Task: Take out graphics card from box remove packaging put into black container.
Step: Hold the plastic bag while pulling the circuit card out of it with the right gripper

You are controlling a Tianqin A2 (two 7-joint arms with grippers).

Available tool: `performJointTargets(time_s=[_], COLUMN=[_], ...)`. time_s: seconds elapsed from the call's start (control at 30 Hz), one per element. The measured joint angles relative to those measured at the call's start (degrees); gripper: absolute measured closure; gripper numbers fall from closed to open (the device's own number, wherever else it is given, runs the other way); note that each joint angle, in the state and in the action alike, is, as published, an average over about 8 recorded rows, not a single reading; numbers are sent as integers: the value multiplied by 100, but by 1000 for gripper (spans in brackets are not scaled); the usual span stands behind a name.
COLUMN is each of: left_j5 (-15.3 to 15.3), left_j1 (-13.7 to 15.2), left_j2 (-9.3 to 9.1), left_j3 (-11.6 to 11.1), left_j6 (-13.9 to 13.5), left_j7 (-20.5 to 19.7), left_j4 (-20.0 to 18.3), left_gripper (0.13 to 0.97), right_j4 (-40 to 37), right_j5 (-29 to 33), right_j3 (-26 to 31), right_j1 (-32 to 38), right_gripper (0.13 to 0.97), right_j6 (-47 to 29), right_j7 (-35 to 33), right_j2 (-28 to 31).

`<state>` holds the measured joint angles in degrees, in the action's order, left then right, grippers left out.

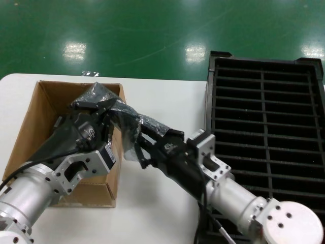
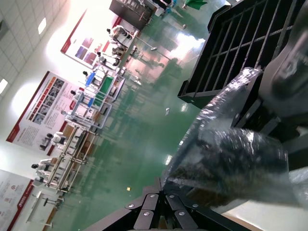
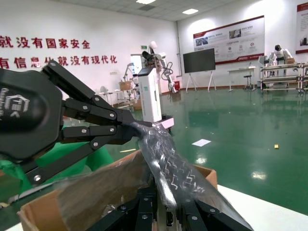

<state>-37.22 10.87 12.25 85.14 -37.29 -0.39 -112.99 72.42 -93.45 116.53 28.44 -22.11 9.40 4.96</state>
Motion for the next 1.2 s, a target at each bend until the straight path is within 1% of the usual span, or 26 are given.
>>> performJointTargets(time_s=[0.2,0.4,0.93,1.2], left_j5=[0,0,0,0], left_j1=[0,0,0,0], left_j2=[0,0,0,0], left_j3=[0,0,0,0], left_j6=[0,0,0,1], left_j7=[0,0,0,0], left_j4=[0,0,0,0], left_gripper=[958,958,958,958], right_j4=[594,1035,1542,1590], right_j5=[437,714,1073,1105], right_j3=[63,46,-95,-135], right_j1=[-248,-451,-658,-676], right_gripper=[894,897,897,897], right_j6=[43,2,-131,-202], right_j7=[601,951,1329,1326], right_j2=[408,685,933,946])
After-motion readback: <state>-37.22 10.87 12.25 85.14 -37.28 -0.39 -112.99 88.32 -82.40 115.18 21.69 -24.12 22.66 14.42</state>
